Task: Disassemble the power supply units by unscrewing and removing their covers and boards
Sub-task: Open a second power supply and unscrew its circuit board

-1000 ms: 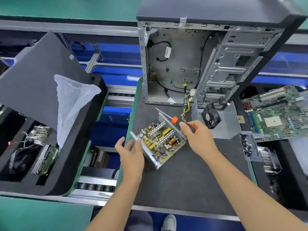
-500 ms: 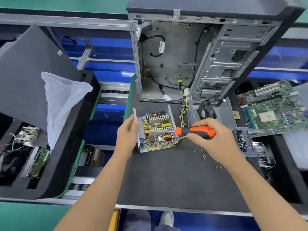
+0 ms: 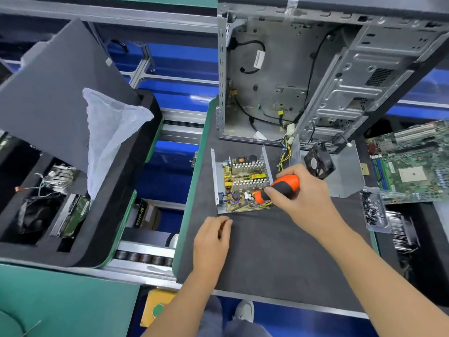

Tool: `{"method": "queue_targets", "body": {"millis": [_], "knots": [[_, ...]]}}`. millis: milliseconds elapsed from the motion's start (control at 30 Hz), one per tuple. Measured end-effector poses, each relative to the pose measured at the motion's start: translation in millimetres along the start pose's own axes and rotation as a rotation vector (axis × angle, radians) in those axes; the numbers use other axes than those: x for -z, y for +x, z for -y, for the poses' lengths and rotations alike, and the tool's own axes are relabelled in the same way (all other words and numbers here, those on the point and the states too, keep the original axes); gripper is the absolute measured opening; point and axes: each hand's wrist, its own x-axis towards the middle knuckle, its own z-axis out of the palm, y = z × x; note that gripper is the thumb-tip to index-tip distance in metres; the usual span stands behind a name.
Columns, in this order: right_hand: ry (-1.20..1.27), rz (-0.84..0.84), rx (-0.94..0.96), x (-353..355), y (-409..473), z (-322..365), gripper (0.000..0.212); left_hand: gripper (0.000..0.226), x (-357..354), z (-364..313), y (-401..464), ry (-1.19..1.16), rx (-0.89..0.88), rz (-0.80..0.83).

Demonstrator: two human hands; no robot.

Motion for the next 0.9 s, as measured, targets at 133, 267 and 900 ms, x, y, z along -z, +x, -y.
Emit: {"method": "queue_targets", "body": {"millis": [133,267,900], "knots": [[-0.002,0.002,0.012,-8.0,2.9,3.7,0.031,0.011,-10.1,-2.1,7.6,0.163,-0.085,-0.071],[-0.019,0.01,0.014,-11.3,4.6,5.9,0.032,0.016,-18.5,-1.9,15.2,0.242,-0.087,-0.144],[-1.007,0.111,0.391,-37.7,31.1,107.2,0.07,0.011,-26.1,-3.1,21.4,0.264,-0.025,-0.127]]}}
